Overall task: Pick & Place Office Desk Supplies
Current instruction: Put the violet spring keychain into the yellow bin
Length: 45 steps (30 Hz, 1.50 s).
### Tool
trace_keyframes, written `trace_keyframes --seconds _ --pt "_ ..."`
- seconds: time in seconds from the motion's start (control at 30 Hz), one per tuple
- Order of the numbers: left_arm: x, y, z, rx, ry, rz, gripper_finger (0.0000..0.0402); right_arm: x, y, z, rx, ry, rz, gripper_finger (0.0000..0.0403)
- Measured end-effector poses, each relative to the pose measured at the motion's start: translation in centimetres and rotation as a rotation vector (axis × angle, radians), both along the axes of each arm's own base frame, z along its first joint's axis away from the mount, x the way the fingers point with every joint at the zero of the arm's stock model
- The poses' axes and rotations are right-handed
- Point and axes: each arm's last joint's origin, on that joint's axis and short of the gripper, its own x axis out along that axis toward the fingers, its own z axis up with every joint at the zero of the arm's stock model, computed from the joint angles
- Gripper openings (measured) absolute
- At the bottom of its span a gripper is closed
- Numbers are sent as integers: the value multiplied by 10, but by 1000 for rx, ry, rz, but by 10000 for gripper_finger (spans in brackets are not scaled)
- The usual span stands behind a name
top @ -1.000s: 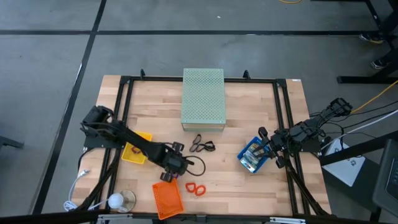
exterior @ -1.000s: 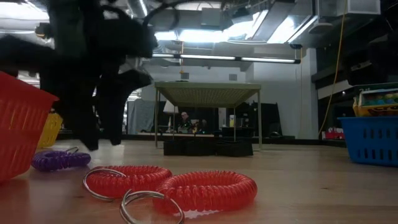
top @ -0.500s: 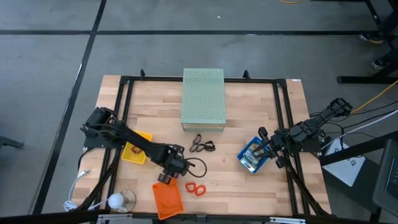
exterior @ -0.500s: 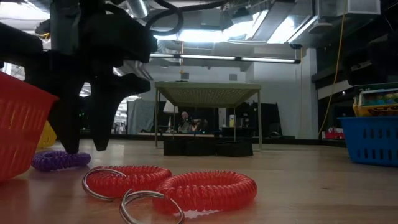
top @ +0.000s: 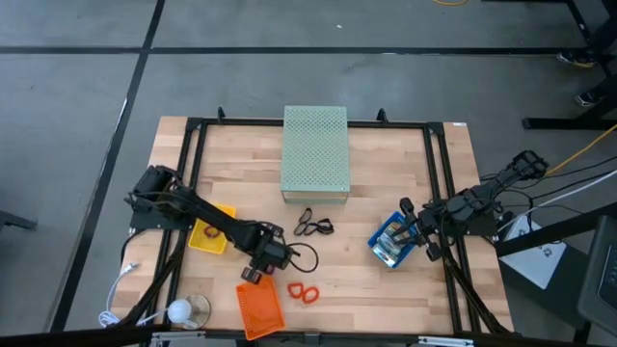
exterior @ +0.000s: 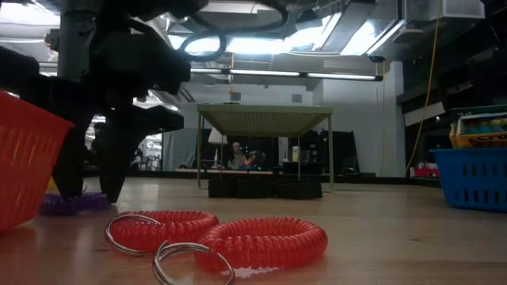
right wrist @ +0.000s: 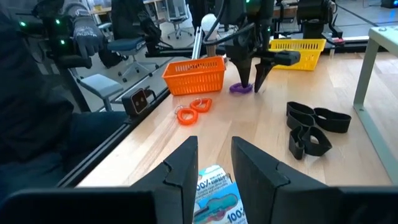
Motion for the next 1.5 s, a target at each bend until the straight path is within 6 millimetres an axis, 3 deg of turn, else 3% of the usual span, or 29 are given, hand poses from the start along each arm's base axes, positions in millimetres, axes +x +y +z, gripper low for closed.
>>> trace_keyframes --seconds 0.17,0.4,0.63,0.8,0.93,1.07,1.17,1.3,1.5 --pt "2 6 0 10 -4 20 97 0 0 0 0 1 0 98" --pt "8 24 0 92 -31 55 14 0 0 0 2 2 -1 98" --pt "16 53 4 68 -43 196 10 0 0 0 7 5 -2 98" --pt "15 74 28 36 -119 279 4 0 0 -1 25 19 -5 98" --pt "7 84 64 -3 -265 306 3 0 0 -1 29 24 -2 98" --pt "-12 89 104 7 -417 339 2 0 1 -1 41 33 -2 98" --pt "-40 94 119 24 -498 408 2 0 1 -1 44 36 -2 98" --pt "-86 98 111 18 -541 541 2 0 1 -1 43 35 -2 98" --pt "-147 94 81 -84 -585 700 2 1 0 -1 29 28 -8 98"
